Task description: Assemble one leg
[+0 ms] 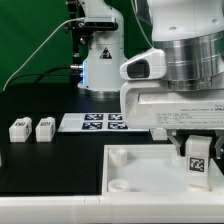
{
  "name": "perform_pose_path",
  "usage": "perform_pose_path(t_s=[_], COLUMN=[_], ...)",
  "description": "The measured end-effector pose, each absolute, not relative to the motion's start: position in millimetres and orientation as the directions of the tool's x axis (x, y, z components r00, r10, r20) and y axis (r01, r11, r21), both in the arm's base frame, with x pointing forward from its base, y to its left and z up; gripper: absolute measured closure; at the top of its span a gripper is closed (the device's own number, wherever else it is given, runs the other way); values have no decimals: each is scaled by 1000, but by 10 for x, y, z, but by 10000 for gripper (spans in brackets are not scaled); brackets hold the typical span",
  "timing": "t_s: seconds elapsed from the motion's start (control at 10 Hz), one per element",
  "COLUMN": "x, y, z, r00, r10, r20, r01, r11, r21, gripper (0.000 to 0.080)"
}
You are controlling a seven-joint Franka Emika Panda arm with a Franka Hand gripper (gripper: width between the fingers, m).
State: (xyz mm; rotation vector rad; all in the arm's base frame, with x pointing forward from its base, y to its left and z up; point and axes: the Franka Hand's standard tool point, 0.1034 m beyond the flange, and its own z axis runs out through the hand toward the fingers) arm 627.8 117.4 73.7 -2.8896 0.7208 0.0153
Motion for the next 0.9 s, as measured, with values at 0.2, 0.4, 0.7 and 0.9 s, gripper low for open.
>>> perform_pose_path(t_s=[0.2,0.4,0.7,0.9], x=[6288,6285,6289,6288], y=[1177,1190,1239,1241], z=[730,716,706,705], r00=[686,385,99,178], r10=[-720,-907,-971,-961], r20=[-103,-170,-220,-214], r01=[-727,-922,-994,-983], r11=[-673,-372,-86,-164], r21=[-139,-105,-65,-82], gripper=[504,503,503,457])
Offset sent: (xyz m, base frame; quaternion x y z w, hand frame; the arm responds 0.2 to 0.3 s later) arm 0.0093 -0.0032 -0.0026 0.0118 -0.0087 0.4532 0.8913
